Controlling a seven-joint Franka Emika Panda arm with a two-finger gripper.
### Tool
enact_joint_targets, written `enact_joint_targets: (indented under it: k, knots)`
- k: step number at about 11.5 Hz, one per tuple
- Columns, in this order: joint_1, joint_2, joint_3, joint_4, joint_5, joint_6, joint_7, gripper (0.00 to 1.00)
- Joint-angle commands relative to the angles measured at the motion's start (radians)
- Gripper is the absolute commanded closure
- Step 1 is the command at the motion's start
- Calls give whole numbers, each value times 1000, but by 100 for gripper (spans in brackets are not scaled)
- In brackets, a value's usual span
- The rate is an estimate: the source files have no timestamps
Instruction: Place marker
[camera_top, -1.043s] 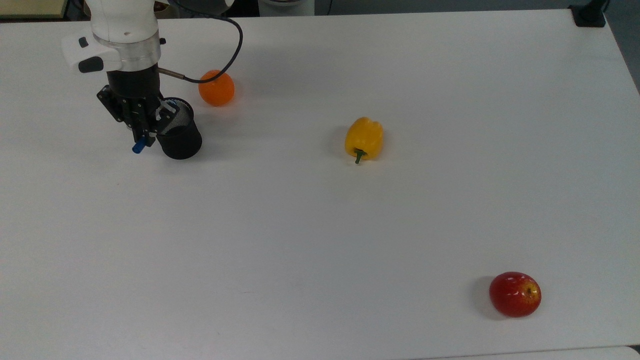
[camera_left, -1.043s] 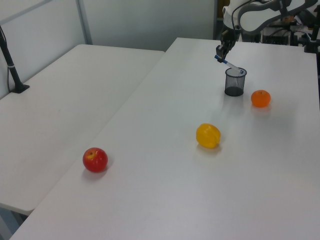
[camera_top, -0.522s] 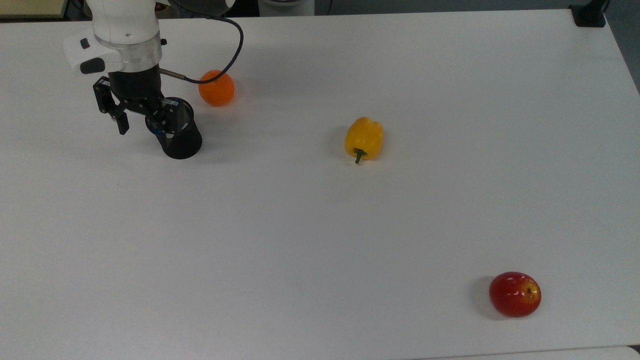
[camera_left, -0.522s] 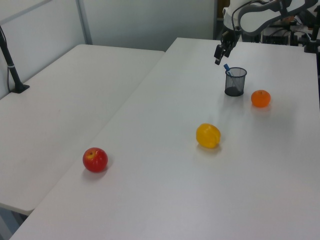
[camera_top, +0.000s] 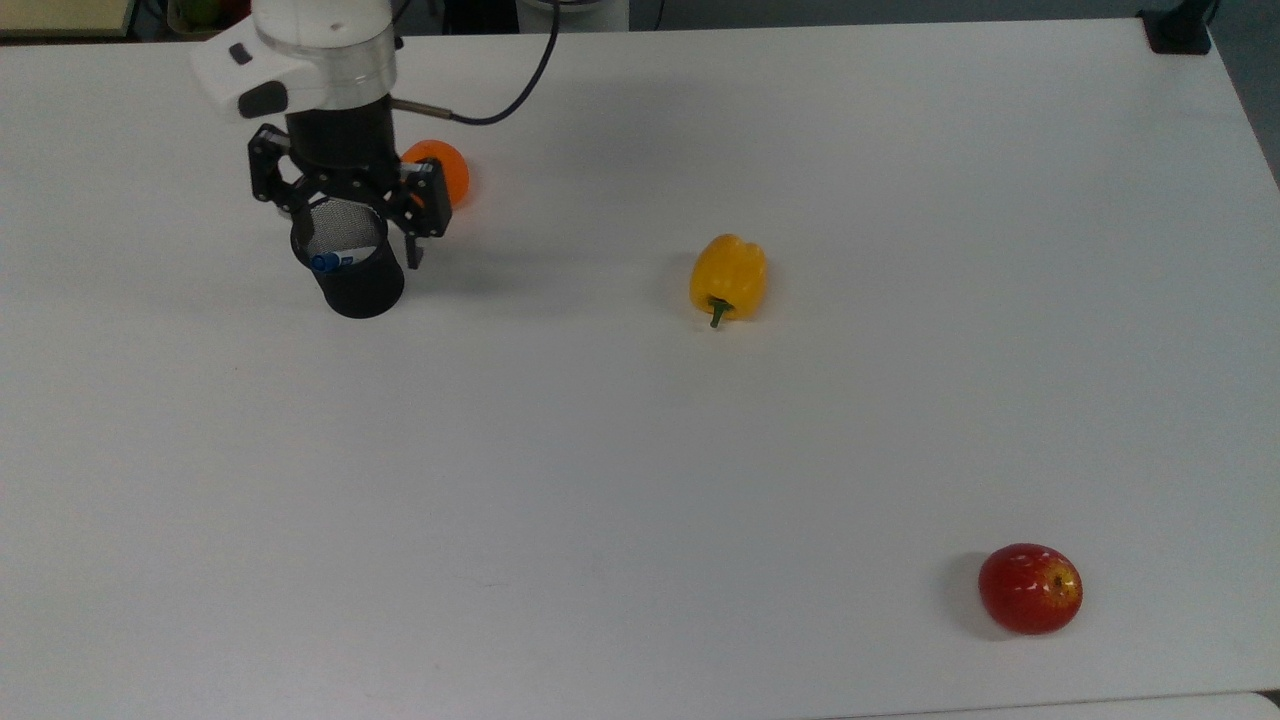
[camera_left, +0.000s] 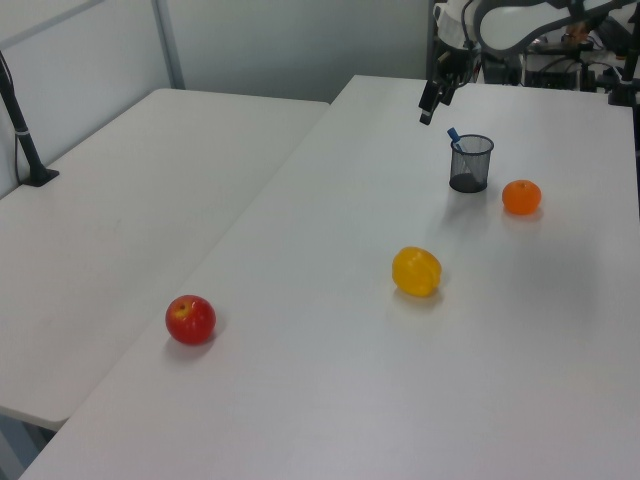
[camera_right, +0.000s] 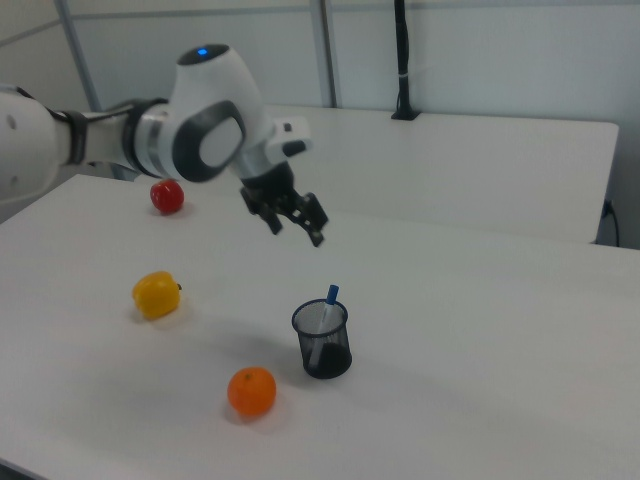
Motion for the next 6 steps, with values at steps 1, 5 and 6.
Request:
enact_joint_targets:
  k: [1,5,6]
  knots:
    - [111,-95,-9,31,-21,-244,-3,0]
    - [194,-218,-7,41,-11,-502,-12,0]
    - [195,-242,-7,41,-5,-539,-14,0]
